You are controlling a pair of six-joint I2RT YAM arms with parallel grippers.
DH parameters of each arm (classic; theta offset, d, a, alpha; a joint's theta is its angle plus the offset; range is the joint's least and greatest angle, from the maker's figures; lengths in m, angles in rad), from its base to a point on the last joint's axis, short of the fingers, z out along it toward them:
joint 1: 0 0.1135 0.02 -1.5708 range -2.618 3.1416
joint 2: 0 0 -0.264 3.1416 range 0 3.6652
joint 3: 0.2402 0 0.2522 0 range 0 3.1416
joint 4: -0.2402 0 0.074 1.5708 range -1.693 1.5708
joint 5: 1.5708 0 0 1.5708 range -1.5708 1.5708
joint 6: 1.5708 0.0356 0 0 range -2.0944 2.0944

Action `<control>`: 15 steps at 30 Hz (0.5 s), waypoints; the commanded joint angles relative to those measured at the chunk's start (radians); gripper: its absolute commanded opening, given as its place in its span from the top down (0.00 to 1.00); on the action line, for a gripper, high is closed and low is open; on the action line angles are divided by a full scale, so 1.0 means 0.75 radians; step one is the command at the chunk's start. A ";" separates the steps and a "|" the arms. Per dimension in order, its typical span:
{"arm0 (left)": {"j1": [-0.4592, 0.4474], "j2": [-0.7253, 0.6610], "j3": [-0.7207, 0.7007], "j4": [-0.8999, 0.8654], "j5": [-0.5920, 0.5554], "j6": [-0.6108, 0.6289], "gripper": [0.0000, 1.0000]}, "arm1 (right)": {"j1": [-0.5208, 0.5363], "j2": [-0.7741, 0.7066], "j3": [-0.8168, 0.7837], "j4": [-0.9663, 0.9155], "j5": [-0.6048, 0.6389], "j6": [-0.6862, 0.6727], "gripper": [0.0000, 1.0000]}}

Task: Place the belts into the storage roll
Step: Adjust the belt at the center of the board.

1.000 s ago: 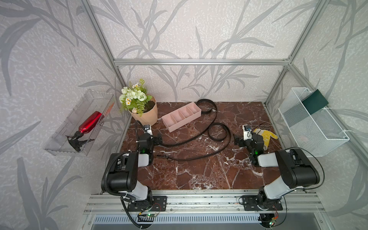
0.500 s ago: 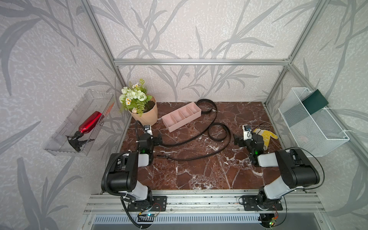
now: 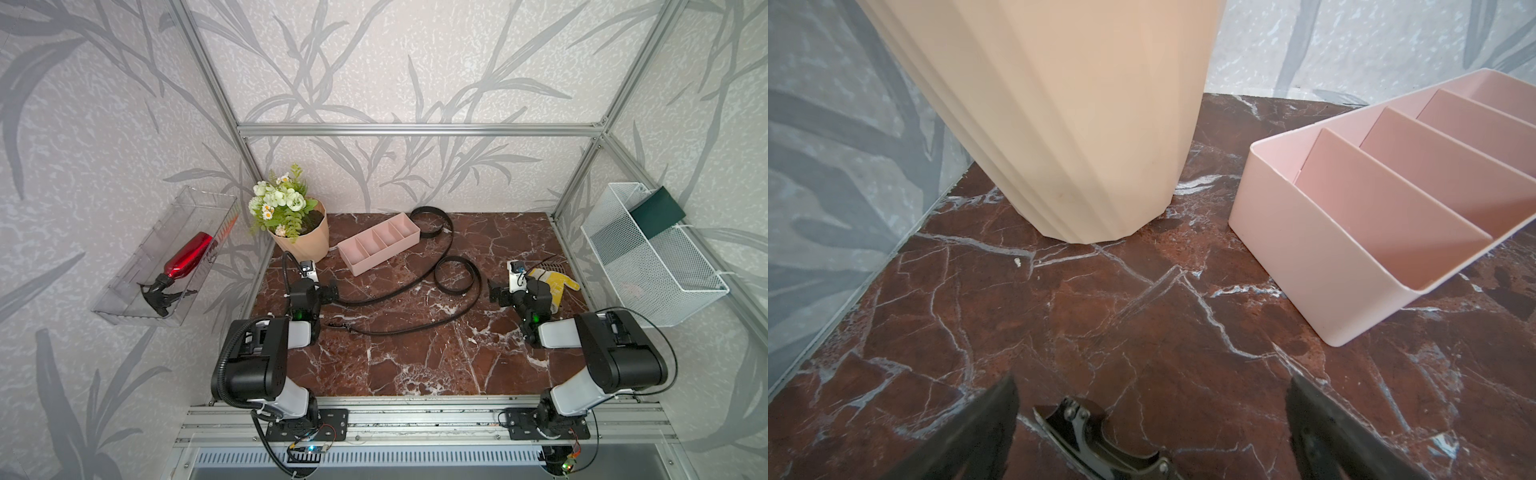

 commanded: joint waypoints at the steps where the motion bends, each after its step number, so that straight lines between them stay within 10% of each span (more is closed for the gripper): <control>1: -0.001 -0.055 0.071 -0.076 -0.040 -0.017 0.01 | -0.005 -0.112 0.016 -0.074 0.093 0.044 0.01; 7: -0.004 -0.247 0.399 -0.847 -0.034 -0.064 0.01 | -0.029 -0.469 0.257 -0.853 0.238 0.312 0.01; 15: -0.231 -0.465 0.579 -1.449 0.132 -0.049 0.01 | 0.113 -0.477 0.751 -1.769 -0.137 0.272 0.01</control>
